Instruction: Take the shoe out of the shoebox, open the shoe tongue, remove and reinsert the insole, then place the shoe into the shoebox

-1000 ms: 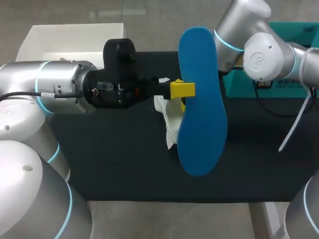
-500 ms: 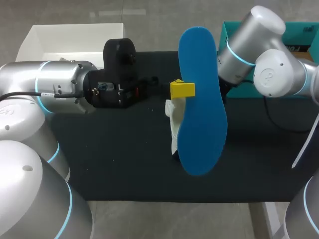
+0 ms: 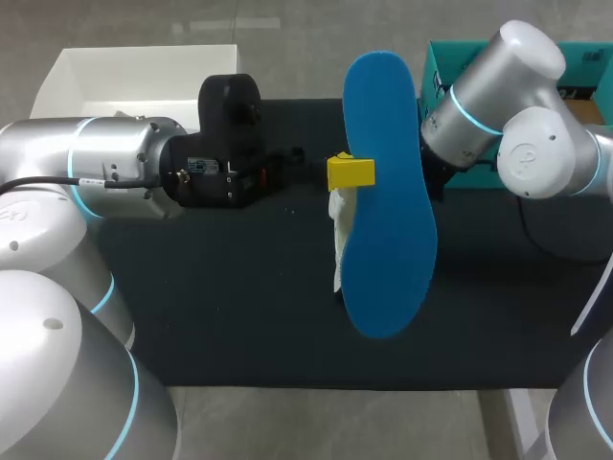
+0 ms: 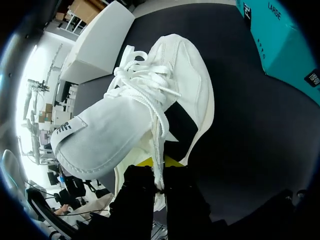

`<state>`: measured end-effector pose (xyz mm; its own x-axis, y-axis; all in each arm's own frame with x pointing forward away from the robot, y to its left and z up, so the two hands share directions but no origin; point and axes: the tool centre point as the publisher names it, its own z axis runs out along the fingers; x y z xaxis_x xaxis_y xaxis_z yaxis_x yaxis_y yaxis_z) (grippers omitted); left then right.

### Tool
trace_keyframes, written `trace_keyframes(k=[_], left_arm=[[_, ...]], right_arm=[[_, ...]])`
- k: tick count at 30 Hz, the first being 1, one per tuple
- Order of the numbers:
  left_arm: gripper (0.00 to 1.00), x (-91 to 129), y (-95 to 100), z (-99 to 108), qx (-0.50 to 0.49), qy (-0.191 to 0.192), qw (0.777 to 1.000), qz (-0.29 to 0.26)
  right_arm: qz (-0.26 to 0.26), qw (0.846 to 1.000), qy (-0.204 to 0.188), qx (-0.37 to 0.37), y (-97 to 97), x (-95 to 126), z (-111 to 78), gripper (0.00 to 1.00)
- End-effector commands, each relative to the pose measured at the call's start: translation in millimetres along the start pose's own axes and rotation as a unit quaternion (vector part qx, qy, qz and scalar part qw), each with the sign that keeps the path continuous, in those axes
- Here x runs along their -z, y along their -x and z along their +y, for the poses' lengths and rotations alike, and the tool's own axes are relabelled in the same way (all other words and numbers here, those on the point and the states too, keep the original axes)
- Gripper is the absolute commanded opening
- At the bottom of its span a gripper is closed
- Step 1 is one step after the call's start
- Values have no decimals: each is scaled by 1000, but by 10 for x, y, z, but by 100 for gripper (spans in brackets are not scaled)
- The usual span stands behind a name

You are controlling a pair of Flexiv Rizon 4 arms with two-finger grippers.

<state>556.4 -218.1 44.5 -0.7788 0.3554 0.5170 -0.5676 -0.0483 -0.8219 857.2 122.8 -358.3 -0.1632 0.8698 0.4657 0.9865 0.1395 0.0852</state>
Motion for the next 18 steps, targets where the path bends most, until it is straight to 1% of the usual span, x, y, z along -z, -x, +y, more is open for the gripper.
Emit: trace_keyframes(k=[1,5,16,17,18], left_arm=[[0,-30,4,-1,0,-2,1000,0],[0,-30,4,-1,0,-2,1000,0],[0,-30,4,-1,0,-2,1000,0],[0,-30,4,-1,0,-2,1000,0],[0,-30,4,-1,0,-2,1000,0]], right_arm=[[6,1000,-3,2,11,-70,76,0],[9,1000,-5,4,-3,-95,101,0],[12,1000,-2,-10,48,-197,67,0],[10,1000,3,-16,53,-194,60,0],[11,1000,3,-14,50,-182,53,18]])
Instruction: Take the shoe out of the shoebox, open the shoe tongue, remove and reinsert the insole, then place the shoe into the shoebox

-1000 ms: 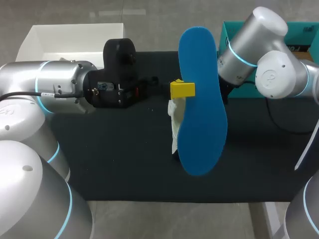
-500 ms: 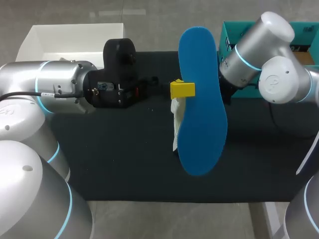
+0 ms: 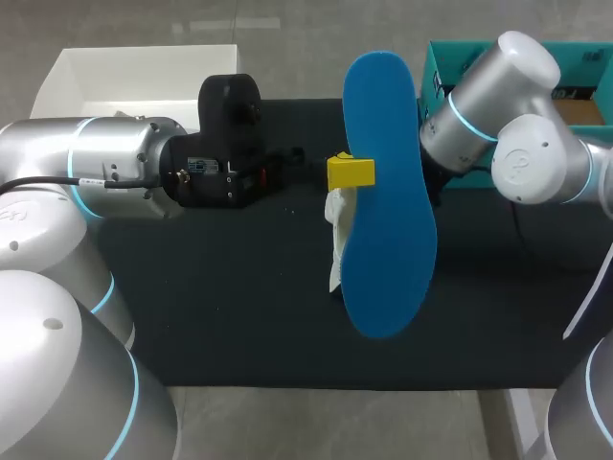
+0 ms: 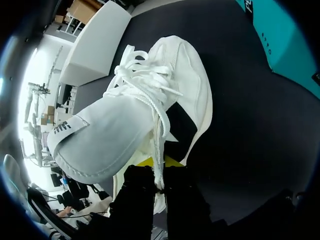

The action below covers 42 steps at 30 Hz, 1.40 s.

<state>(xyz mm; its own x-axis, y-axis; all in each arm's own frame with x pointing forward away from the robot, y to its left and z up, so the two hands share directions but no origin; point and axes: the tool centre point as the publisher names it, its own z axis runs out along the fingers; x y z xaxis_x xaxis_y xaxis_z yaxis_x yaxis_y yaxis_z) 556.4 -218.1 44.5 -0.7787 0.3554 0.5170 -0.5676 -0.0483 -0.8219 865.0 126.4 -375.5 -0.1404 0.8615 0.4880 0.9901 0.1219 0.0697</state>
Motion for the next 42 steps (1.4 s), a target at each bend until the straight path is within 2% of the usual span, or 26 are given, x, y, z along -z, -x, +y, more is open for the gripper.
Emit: trace_keyframes(k=[1,2,3,12,19,42], left_arm=[[0,-30,4,-1,0,-2,1000,0],[0,-30,4,-1,0,-2,1000,0],[0,-30,4,-1,0,-2,1000,0],[0,-30,4,-1,0,-2,1000,0],[0,-30,4,-1,0,-2,1000,0],[0,-30,4,-1,0,-2,1000,0]], right_arm=[[0,1000,6,0,-23,6,-19,46],[-1,1000,6,0,-36,35,-28,98],[-3,1000,8,0,-54,68,-38,100],[11,1000,24,2,-254,405,-180,100],[55,998,30,13,-391,706,-204,100],[55,998,30,13,-391,706,-204,100]])
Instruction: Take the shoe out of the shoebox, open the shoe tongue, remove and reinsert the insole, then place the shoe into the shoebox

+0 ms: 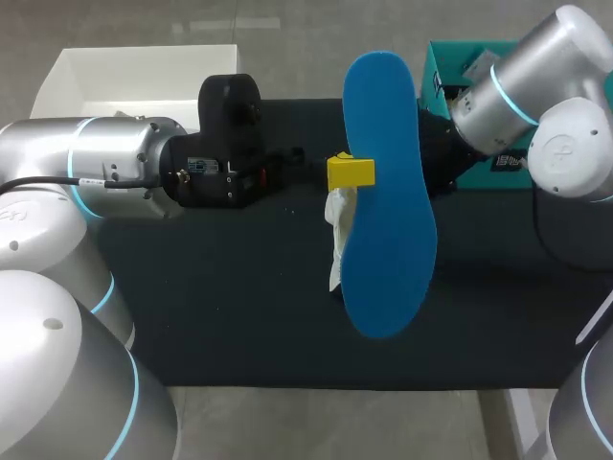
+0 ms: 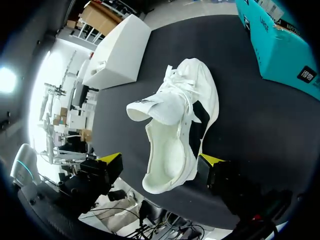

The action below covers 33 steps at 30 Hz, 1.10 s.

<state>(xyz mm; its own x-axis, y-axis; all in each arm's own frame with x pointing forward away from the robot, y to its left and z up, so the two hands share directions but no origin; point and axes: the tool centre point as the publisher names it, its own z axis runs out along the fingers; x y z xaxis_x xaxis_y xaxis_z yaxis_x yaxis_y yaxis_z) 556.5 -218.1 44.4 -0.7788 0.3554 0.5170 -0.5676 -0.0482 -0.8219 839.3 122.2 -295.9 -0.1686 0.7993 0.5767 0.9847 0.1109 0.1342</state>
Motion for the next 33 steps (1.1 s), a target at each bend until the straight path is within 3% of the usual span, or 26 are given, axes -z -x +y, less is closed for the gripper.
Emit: trace_keyframes(k=[1,8,14,20,33], left_arm=[[0,-30,3,-1,0,-2,1000,0],[0,-30,3,-1,0,-2,1000,0],[0,-30,3,-1,0,-2,1000,0],[0,-30,3,-1,0,-2,1000,0],[0,-30,3,-1,0,-2,1000,0]], right_arm=[[0,1000,0,0,-1,-8,0,100],[15,1000,2,-3,-37,42,-7,100],[76,996,44,-21,-240,416,-76,100],[164,982,88,-31,-467,909,-90,100],[272,959,81,-17,-963,1704,-5,100]])
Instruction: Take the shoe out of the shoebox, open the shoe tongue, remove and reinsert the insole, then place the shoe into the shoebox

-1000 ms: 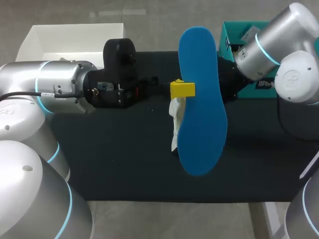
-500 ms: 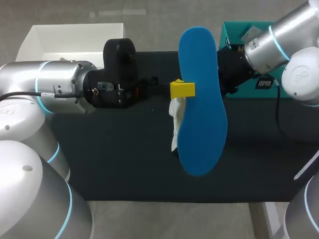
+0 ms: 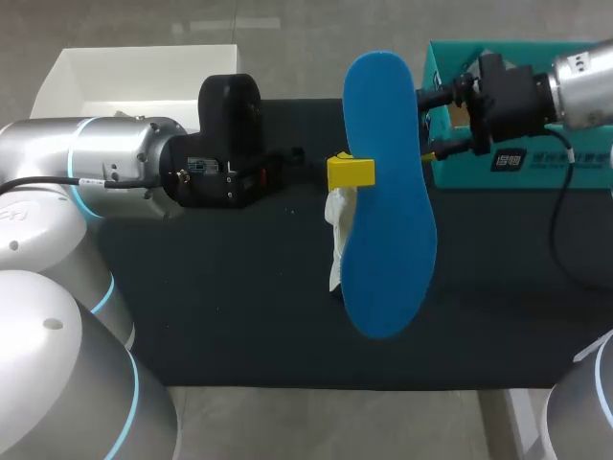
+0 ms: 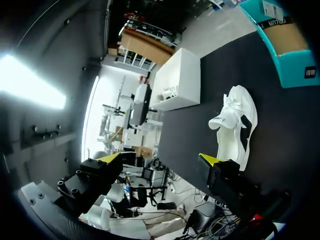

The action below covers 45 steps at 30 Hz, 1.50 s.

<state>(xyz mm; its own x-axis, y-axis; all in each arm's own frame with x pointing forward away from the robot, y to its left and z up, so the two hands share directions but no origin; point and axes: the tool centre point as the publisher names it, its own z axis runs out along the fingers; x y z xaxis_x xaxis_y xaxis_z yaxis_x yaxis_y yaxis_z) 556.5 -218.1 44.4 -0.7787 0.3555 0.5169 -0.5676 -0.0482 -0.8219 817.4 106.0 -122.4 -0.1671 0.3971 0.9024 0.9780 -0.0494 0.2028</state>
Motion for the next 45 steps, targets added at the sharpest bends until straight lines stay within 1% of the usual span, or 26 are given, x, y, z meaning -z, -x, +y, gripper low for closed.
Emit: trace_keyframes(k=[1,4,6,8,11,16,21,32,34,36,37,38,40,41,43,44,45], left_arm=[[0,-30,3,-1,0,-2,1000,0],[0,-30,3,-1,0,-2,1000,0],[0,-30,3,-1,0,-2,1000,0],[0,-30,3,-1,0,-2,1000,0],[0,-30,3,-1,0,-2,1000,0],[0,-30,3,-1,0,-2,1000,0],[0,-30,3,-1,0,-2,1000,0],[0,-30,3,-1,0,-2,1000,0],[0,5,54,13,-61,26,998,-10],[0,71,130,45,-163,74,984,-25],[0,94,159,47,-188,76,979,-34],[0,122,197,51,-226,90,969,-39],[0,167,240,54,-267,101,957,-50],[0,196,272,54,-304,113,944,-55],[0,262,330,34,-372,126,917,-63],[0,323,382,31,-431,154,887,-56],[0,348,400,27,-454,161,875,-54]], right_arm=[[33,999,-1,3,-226,178,36,100],[50,999,10,4,-417,287,75,100],[46,999,11,5,-521,352,95,100],[38,999,8,9,-581,387,105,100],[25,1000,9,5,-604,409,103,100],[56,998,26,-9,-617,440,73,100],[51,998,35,-11,-624,458,77,100],[51,998,35,-11,-624,458,77,100],[51,998,35,-11,-624,458,77,100],[51,998,35,-11,-624,458,77,100],[51,998,35,-11,-624,458,77,100],[51,998,35,-11,-624,458,77,100],[51,998,35,-11,-624,458,77,100],[51,998,35,-11,-624,458,77,100],[51,998,35,-11,-624,458,77,100],[51,998,35,-11,-624,458,77,100],[51,998,35,-11,-624,458,77,100]])
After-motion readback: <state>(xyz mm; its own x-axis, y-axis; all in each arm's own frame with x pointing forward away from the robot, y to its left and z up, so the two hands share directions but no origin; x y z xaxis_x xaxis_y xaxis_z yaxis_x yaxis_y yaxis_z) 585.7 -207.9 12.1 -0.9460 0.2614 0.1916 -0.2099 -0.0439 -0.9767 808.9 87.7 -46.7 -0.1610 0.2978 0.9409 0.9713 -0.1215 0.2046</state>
